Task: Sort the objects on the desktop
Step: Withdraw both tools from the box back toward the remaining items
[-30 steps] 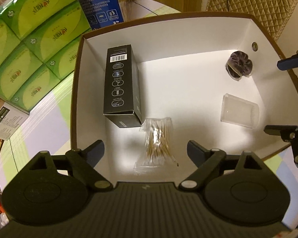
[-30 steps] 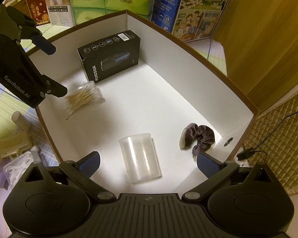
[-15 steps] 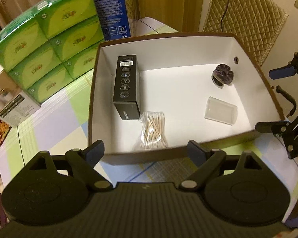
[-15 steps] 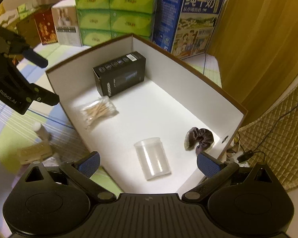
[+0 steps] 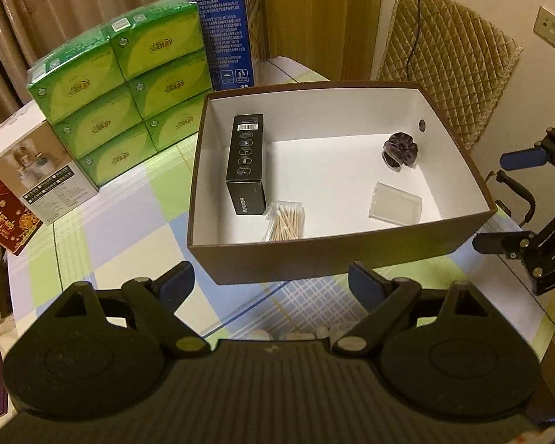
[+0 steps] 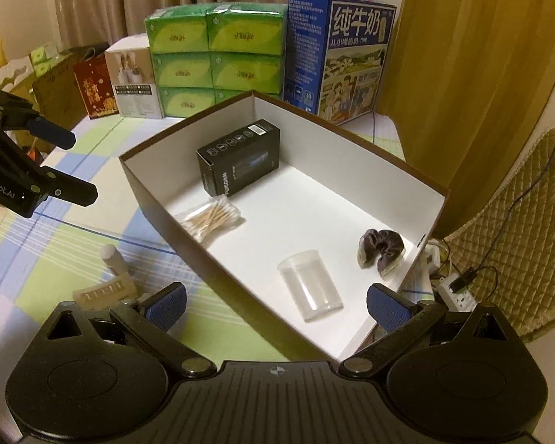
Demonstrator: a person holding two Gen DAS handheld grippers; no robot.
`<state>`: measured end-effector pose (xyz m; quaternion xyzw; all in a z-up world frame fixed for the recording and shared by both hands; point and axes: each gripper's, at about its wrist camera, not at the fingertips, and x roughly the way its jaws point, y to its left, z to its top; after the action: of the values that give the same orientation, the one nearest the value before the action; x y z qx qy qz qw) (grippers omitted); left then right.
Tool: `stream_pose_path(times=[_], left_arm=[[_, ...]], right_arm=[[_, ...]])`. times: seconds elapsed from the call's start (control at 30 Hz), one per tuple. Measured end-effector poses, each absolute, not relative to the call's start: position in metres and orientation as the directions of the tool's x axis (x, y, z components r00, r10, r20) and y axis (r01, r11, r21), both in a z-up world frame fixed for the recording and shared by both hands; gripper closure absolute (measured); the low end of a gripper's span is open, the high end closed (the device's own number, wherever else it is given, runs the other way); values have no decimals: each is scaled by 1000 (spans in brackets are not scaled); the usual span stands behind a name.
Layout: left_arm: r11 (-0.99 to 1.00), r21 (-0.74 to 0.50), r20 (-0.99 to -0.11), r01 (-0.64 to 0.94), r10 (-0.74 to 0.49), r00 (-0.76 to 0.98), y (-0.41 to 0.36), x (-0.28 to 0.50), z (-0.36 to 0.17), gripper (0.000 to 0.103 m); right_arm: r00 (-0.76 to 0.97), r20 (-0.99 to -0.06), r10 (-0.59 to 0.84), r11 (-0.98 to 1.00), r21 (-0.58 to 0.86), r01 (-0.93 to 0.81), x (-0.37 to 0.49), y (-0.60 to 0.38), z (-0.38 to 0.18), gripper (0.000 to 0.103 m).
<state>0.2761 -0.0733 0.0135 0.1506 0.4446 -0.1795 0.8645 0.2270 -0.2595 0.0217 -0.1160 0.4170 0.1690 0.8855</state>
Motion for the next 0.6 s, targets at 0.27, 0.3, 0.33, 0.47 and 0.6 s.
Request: stream_pose_path(times=[0.27, 0.3, 0.33, 0.47, 0.6], left_arm=[[901, 77, -817, 427, -188, 546, -63, 250, 17, 15], [903, 73, -815, 424, -191, 547, -61, 246, 17, 15], [904, 69, -814, 423, -194, 547, -59, 243, 17, 15], [909, 64, -810, 411, -193, 554, -51, 226, 15, 15], [919, 60, -819, 389, -177, 546, -39, 210, 7, 15]], right_arm=[[609, -760, 229, 922, -31, -385, 198, -248, 26, 2], [607, -759, 234, 923, -23, -385, 195, -246, 26, 2], [605, -760, 238, 923, -18, -386, 192, -244, 26, 2], [602, -762, 237, 929, -4, -370, 177, -238, 23, 2], [602, -762, 239, 938, 20, -347, 161, -234, 18, 2]])
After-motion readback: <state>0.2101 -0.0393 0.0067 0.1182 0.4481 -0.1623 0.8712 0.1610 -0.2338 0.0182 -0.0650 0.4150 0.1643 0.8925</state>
